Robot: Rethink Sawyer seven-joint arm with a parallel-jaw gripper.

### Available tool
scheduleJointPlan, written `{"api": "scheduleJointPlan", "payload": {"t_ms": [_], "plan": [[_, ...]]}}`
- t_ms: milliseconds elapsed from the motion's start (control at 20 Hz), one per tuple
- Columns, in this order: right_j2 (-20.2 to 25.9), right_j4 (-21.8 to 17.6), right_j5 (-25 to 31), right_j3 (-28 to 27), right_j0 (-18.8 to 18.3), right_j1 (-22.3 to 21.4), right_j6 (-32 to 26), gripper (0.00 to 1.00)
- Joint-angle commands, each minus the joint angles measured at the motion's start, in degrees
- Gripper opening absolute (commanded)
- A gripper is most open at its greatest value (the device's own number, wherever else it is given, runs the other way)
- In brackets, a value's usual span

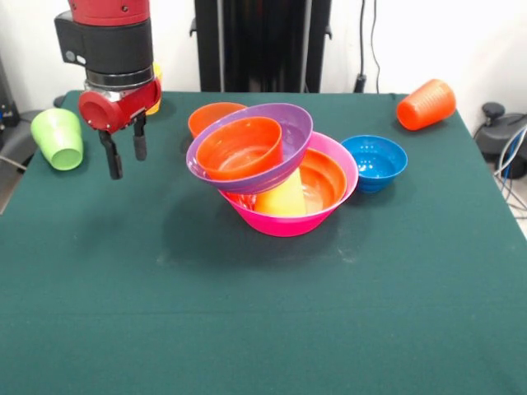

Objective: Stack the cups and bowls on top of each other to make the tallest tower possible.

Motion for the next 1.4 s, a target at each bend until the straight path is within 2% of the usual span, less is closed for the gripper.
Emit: {"api": "scheduleJointPlan", "payload": {"t_ms": [50,250,500,800,1200,1400], "plan": [[4.6,-4.6,5.3,-1.4,-0.4,2.0,-6.1,1.0],[6.5,-3.0,8.0,-0.2,-2.1,2.0,-7.4,1.0],[10.2,-0.5,15.1,1.5,-6.3,1.8,-11.8,1.0],[12.5,-0.2,21.3,2.9,-9.1,1.9,-11.5,1.0],[14.0,-1.7,25.4,4.7,-10.8,2.2,-9.9,1.0],[15.0,-3.0,22.7,6.0,-12.2,3.3,-9.0,1.0]]}}
